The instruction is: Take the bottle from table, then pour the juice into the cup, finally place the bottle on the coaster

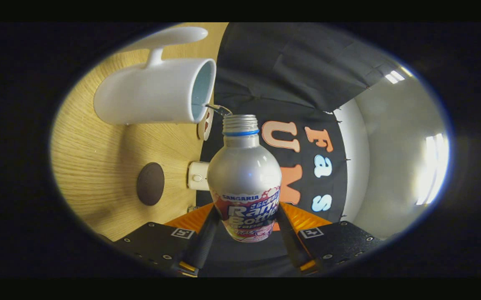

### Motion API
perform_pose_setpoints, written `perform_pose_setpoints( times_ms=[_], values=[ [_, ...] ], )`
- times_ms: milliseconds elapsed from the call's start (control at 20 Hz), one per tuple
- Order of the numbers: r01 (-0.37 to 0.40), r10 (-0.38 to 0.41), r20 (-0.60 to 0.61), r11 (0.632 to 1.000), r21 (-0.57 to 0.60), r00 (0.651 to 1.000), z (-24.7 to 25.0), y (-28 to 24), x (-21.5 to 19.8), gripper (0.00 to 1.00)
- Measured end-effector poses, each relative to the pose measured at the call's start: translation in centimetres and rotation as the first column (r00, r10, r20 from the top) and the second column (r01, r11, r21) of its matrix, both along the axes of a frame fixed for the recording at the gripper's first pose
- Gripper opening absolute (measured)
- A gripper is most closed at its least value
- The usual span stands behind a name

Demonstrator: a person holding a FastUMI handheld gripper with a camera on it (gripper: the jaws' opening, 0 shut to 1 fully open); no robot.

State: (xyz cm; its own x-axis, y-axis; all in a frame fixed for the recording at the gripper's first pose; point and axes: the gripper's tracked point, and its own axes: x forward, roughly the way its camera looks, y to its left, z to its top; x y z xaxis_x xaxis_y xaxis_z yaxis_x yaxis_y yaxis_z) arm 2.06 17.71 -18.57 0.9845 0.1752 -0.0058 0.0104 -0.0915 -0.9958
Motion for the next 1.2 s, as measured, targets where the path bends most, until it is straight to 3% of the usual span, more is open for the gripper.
perform_pose_setpoints(
  times_ms=[1200],
  values=[
    [-0.049, 0.053, 0.035, 0.995, -0.088, 0.998, 1.0, 0.63, 0.44, 0.76]
  ],
)
